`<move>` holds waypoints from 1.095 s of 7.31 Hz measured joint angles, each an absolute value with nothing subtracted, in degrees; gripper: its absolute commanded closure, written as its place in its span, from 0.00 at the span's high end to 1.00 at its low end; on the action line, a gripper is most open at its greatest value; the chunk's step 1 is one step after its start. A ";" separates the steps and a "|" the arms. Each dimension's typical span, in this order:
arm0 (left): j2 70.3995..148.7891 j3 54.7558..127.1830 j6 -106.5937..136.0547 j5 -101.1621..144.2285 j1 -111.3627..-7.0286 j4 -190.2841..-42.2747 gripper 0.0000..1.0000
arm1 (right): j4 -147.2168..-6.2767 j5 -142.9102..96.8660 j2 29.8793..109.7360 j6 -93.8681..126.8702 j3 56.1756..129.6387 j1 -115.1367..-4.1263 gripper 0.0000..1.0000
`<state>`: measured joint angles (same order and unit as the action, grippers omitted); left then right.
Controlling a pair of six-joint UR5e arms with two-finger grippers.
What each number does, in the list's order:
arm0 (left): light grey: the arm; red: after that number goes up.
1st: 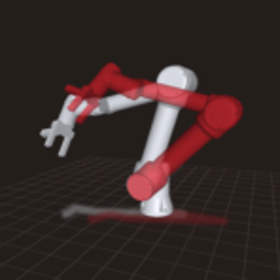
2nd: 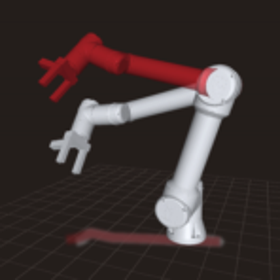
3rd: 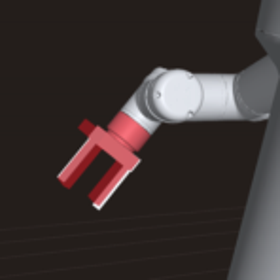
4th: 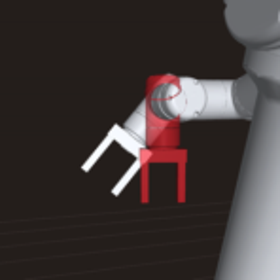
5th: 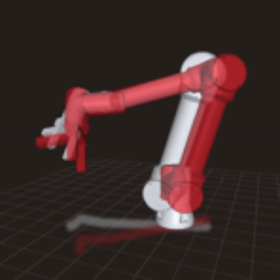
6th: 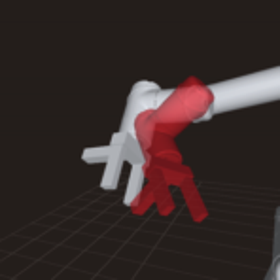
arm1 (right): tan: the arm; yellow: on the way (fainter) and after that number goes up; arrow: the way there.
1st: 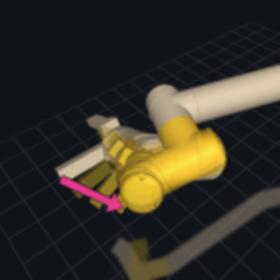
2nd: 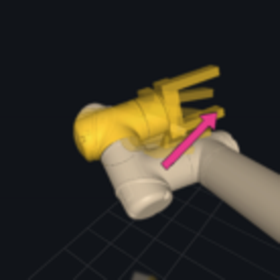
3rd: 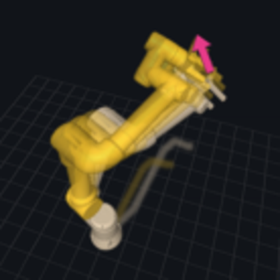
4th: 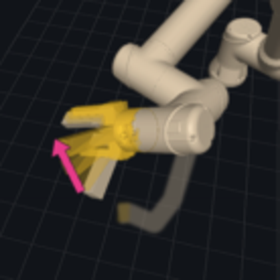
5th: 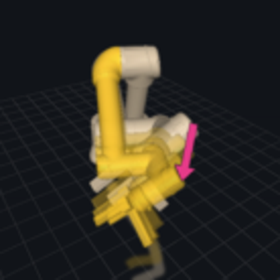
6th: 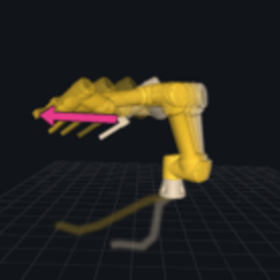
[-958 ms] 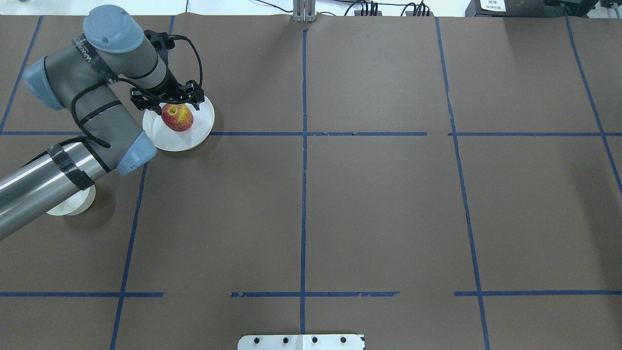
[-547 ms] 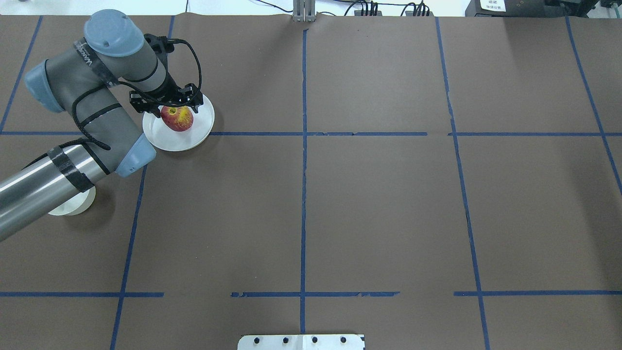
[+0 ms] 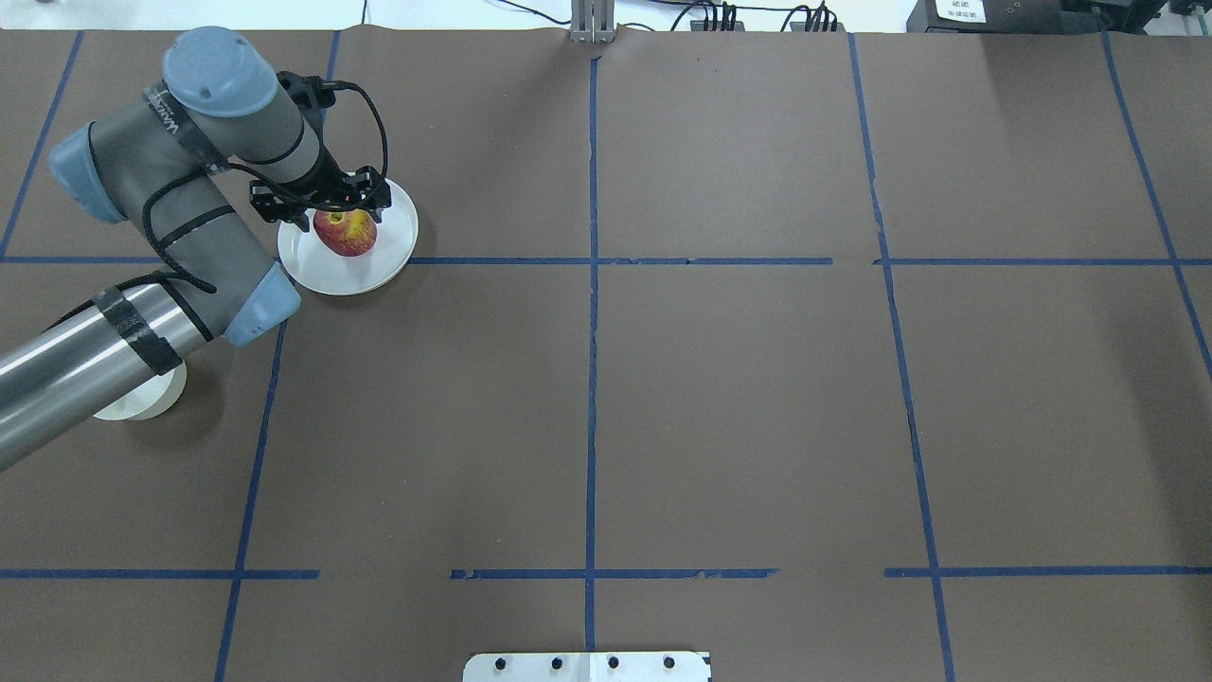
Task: Move apple from plate to bowl
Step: 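Lower the left gripper and close it on the apple, then lift the apple with the left gripper and carry it toward the bowl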
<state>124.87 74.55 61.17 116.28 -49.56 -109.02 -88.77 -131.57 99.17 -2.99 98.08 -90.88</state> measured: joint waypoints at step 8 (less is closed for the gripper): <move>124.28 73.48 61.08 116.55 -48.89 -111.03 1.00 | -88.77 -131.57 99.21 -2.99 98.09 -90.90 1.00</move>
